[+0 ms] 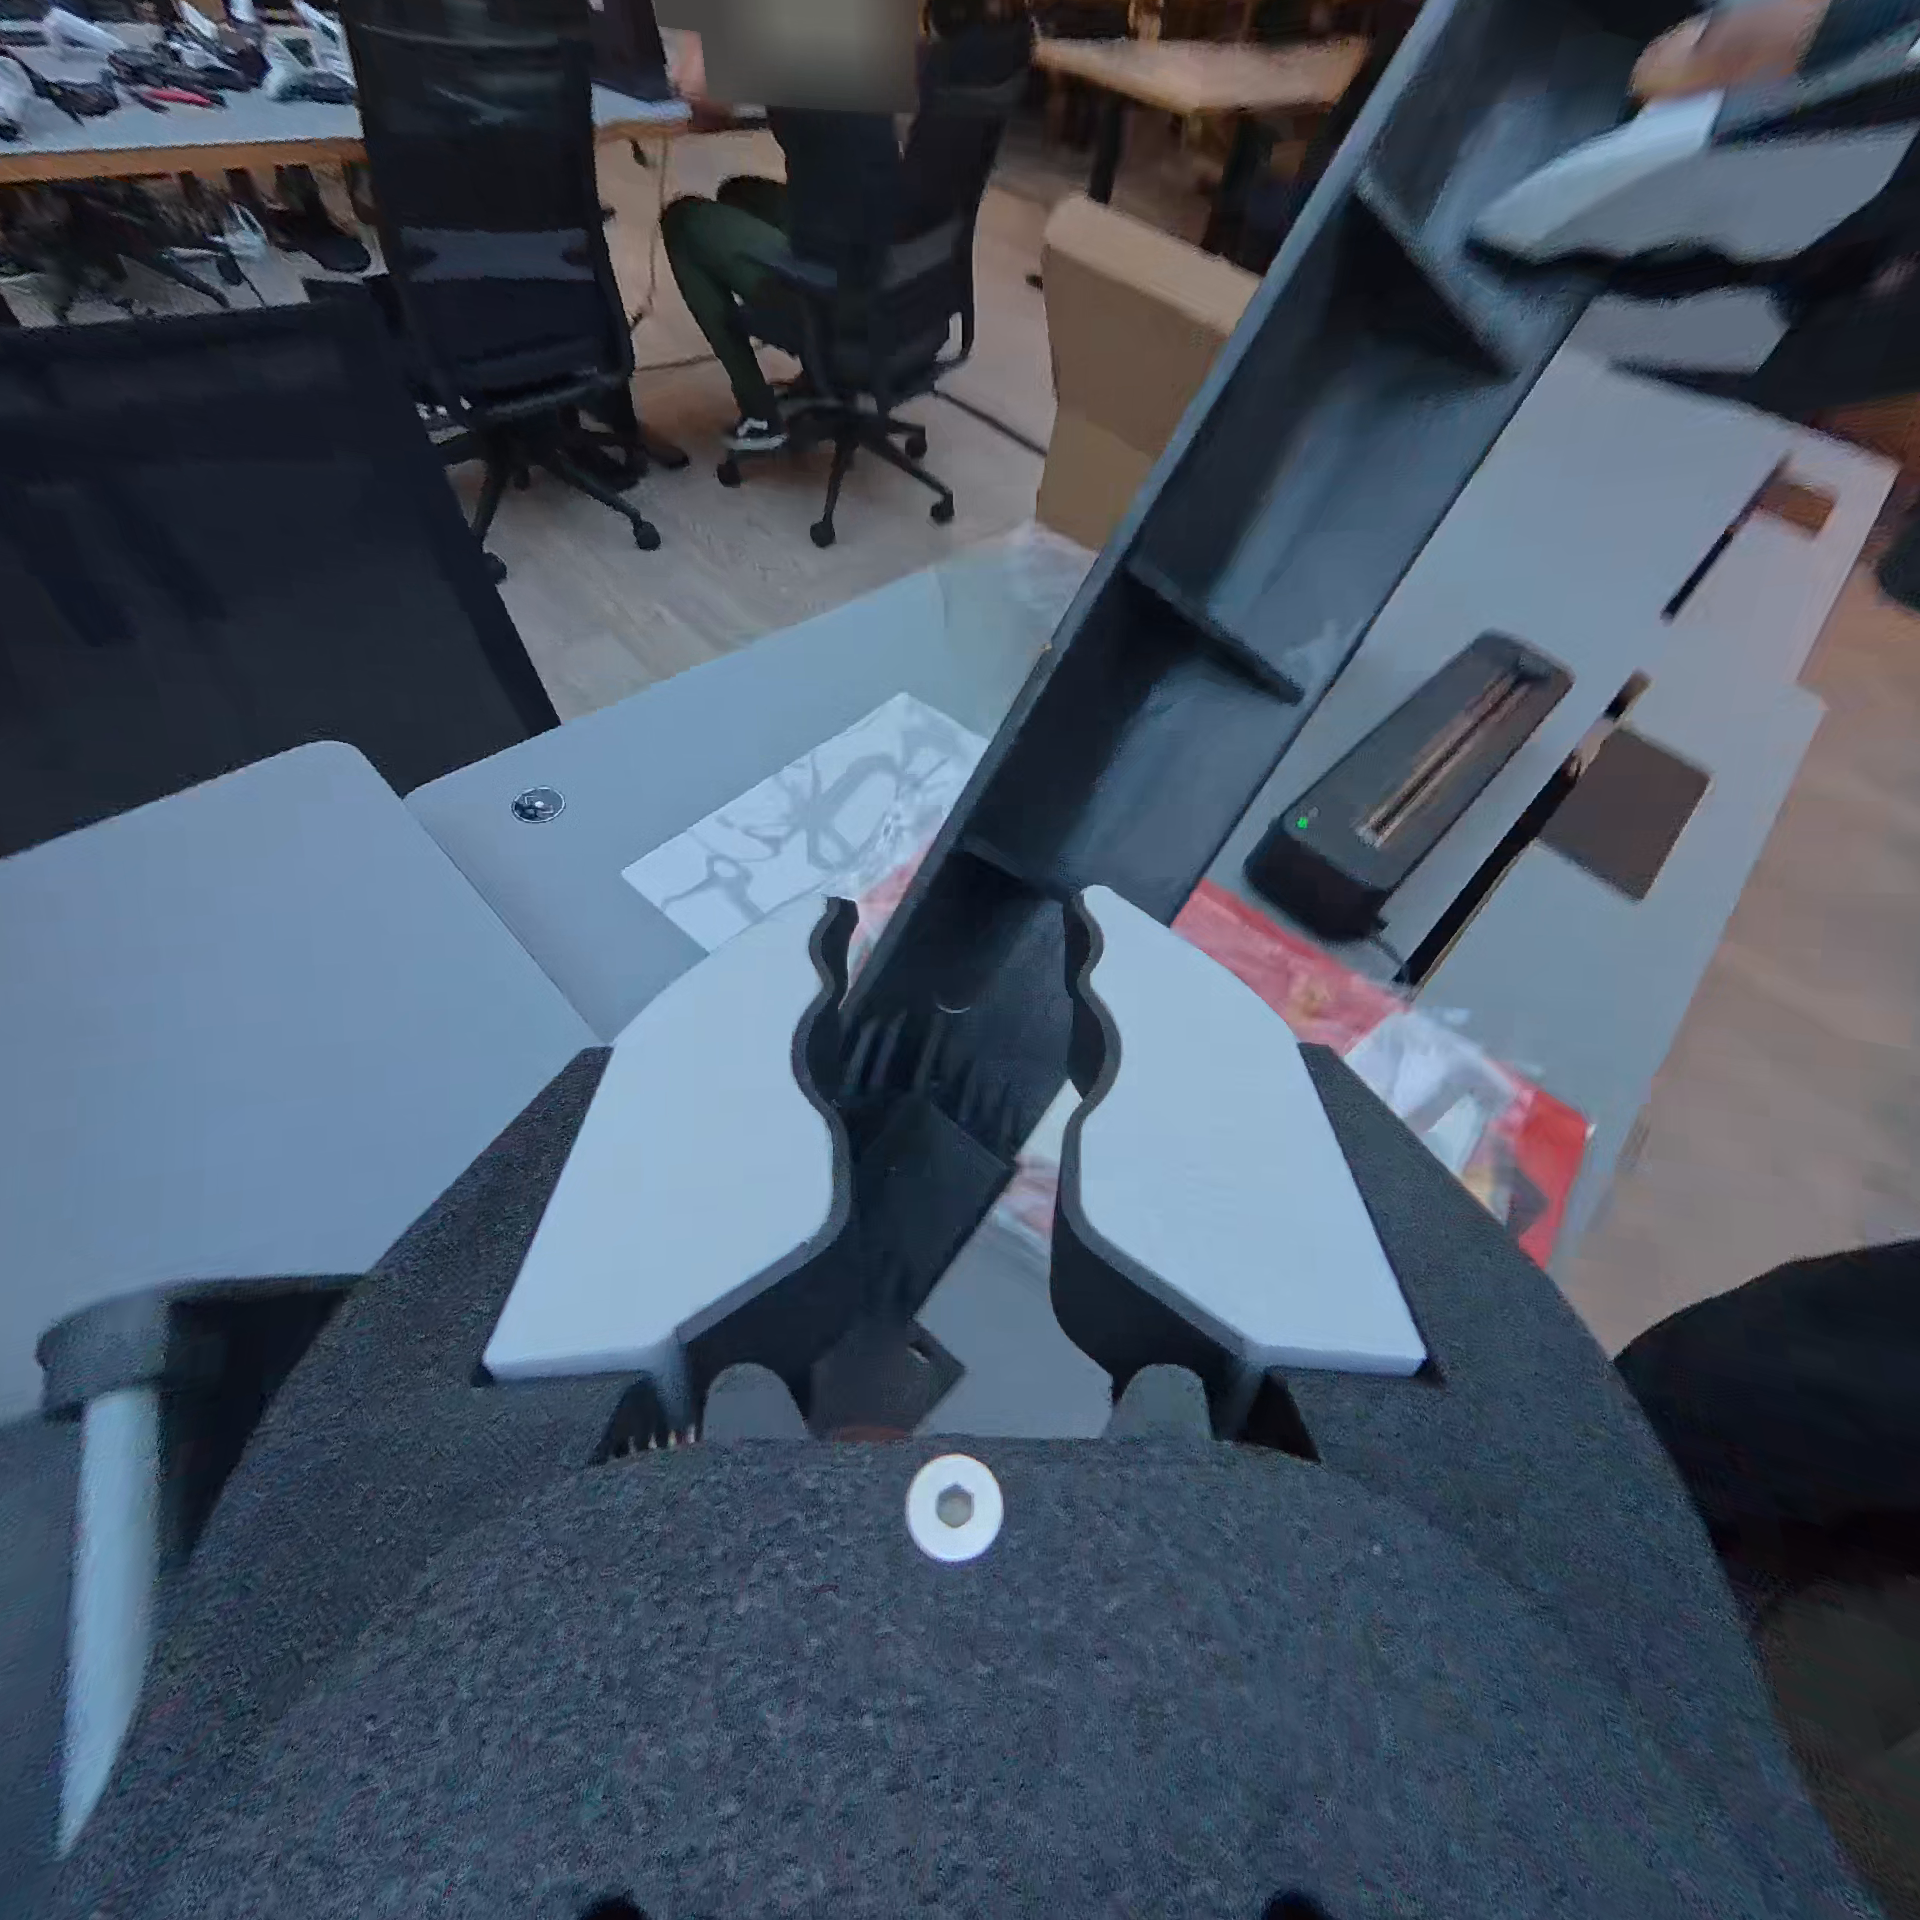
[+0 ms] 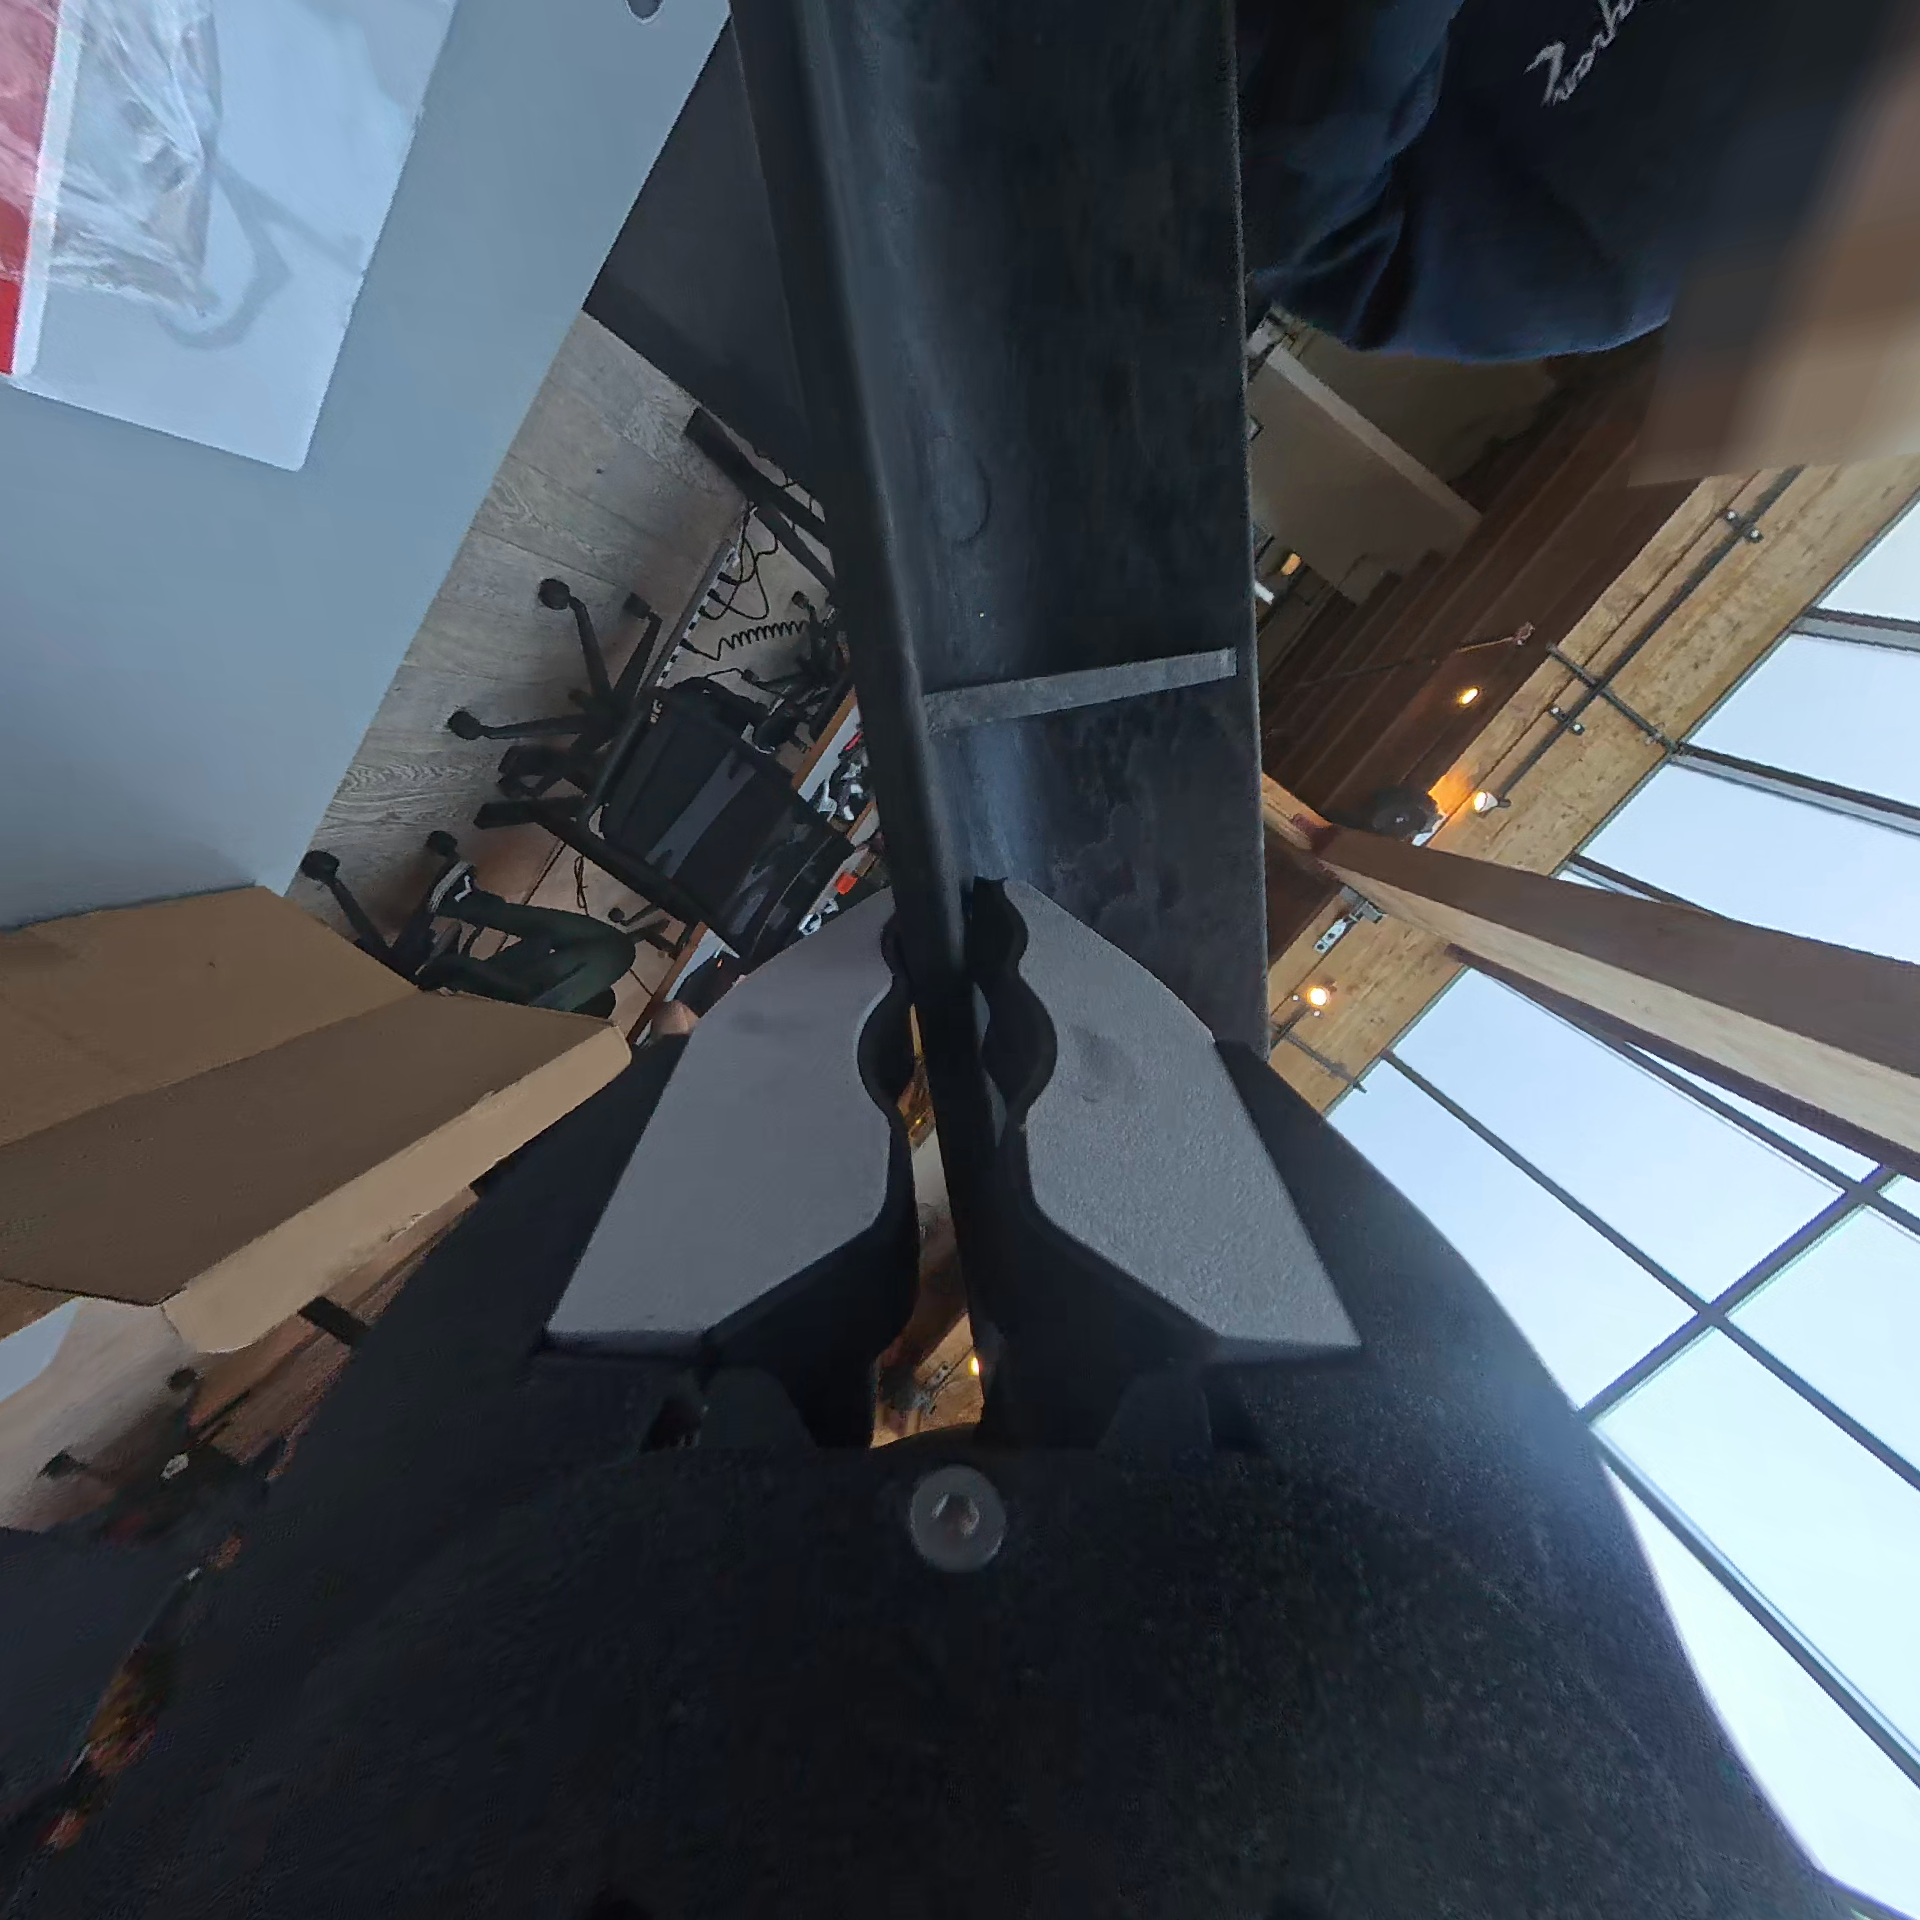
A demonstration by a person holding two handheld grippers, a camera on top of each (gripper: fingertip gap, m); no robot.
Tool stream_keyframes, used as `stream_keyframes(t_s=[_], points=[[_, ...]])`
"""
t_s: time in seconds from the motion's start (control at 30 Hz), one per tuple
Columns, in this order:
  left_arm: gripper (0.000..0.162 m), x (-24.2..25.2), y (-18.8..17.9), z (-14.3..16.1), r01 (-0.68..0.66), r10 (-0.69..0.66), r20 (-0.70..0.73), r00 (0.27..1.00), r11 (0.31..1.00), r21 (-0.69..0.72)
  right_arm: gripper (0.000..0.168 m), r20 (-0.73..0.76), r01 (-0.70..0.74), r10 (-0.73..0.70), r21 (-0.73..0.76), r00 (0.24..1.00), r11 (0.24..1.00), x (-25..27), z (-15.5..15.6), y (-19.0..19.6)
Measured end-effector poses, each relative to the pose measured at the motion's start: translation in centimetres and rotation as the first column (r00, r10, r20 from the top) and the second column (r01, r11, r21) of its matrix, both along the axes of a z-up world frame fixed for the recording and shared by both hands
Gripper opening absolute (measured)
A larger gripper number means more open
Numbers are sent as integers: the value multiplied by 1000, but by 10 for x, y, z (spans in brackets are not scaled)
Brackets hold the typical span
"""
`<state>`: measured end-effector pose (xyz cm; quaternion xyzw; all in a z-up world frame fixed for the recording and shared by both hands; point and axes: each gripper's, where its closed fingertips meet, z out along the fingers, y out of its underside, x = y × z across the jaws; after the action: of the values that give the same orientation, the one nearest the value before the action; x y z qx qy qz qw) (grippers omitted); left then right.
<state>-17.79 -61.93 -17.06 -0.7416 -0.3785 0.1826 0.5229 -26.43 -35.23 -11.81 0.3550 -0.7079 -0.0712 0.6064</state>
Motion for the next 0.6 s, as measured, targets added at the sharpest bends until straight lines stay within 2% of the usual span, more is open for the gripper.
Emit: stream_keyframes(t_s=[0.1, 0.17, 0.27, 0.33, 0.37, 0.4, 0.6], points=[[46, -17, 14, -40, 222, -201, 120, 972, 955, -195, 12, -7, -32, 32, -4, 999, 999, 11, 8, -13], [43, -25, 14, -64, 304, -262, 172, 949, 905, -298, 12, -11, -50, 50, -13, 999, 999, 18, 13, -21], [35, -15, 13, -76, 440, -372, 253, 893, 842, -313, 12, -18, -79, 78, -33, 997, 996, 29, 23, -34], [22, 0, 12, -79, 520, -444, 288, 848, 803, -292, 12, -22, -99, 98, -50, 995, 994, 35, 29, -41], [12, 3, 8, -82, 535, -455, 299, 839, 789, -303, 12, -24, -108, 107, -57, 994, 993, 37, 32, -44], [9, 7, 7, -84, 551, -469, 304, 829, 778, -302, 12, -23, -112, 111, -60, 994, 992, 38, 33, -47], [8, 22, -1, -86, 518, -444, 268, 855, 759, -394, 13, -41, -163, 161, -52, 986, 985, 40, 37, -62]])
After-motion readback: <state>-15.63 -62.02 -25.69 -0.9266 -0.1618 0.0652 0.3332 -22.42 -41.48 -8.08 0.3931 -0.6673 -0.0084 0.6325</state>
